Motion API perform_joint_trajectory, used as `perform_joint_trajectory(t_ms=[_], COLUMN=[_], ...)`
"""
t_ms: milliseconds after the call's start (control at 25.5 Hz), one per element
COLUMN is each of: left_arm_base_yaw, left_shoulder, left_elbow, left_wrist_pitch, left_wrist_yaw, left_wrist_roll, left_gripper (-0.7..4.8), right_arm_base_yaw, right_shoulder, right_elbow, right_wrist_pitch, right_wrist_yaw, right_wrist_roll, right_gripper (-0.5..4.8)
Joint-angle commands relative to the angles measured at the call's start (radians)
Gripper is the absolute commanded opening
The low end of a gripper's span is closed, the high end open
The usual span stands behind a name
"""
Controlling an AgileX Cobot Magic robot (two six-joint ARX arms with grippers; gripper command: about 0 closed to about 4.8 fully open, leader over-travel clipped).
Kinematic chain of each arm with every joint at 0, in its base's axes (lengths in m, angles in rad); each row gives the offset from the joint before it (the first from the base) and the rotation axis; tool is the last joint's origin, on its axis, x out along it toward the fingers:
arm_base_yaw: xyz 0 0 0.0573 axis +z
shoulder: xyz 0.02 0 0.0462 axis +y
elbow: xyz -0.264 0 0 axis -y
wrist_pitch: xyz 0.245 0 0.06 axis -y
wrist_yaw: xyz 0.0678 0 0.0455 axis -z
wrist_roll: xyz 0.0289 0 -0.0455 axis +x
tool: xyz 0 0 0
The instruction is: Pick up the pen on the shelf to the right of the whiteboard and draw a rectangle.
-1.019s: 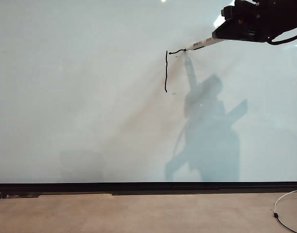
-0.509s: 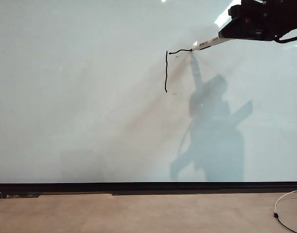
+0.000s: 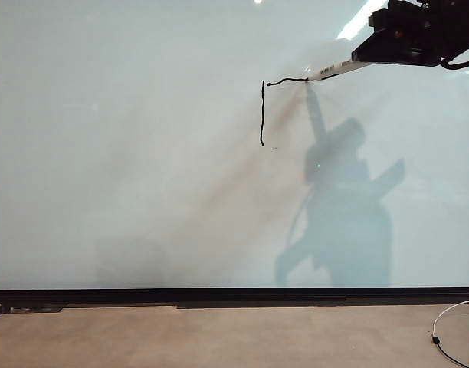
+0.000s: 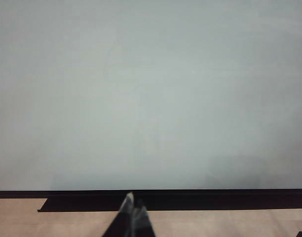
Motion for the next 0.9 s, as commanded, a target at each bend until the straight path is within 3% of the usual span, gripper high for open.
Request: perform_joint_trajectory(t_ms=[39,901], left_arm_base_yaw=[0.0,0.0], left_shoulder=[0.0,0.0], left_elbow=[0.003,0.003], left_wrist_pitch=[0.006,0.006], left_wrist_yaw=[0.0,0.0], left_wrist_roll=[0.004,0.004], left_gripper=[-0.04,-0.04], right_arm_base_yaw=[-0.019,-0.059], right_shoulder=[-0.01,-0.05], right_elbow=[0.002,-0.036], right_wrist_pitch=[0.008,0.028], right_wrist_yaw=[0.062,0.035], right_wrist_roll=[-0.001,0.009], right_gripper=[-0.05,-0.05])
